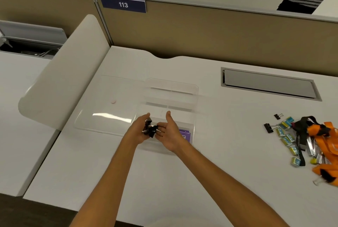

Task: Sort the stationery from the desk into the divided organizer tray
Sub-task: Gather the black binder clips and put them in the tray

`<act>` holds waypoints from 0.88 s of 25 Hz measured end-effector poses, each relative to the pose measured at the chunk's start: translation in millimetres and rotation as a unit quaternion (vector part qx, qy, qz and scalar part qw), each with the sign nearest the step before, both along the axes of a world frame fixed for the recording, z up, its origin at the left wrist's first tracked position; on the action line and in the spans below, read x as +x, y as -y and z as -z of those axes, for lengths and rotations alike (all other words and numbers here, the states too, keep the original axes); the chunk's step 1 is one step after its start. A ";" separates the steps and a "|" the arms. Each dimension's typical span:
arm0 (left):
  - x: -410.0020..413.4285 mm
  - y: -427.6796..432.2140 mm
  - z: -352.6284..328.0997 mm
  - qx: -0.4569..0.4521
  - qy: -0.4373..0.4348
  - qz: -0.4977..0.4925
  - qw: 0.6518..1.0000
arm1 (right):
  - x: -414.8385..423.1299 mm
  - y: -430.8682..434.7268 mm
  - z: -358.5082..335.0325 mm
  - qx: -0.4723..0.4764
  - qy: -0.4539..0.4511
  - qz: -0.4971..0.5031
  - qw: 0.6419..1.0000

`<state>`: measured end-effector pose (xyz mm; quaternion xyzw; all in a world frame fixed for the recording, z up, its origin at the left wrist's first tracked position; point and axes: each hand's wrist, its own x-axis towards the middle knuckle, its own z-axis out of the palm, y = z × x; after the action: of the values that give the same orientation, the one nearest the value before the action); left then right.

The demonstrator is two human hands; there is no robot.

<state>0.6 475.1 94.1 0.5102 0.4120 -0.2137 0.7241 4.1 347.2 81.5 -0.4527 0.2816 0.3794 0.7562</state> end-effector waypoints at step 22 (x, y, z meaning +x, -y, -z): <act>0.2 158.1 -2.3 0.115 0.242 0.103 0.958 | -23.4 181.9 -19.7 -0.080 0.122 0.178 0.973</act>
<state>0.8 317.0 96.4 0.6662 0.1915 -0.1089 0.7125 -19.3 165.3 101.3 -0.4970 0.2930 0.1573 0.8015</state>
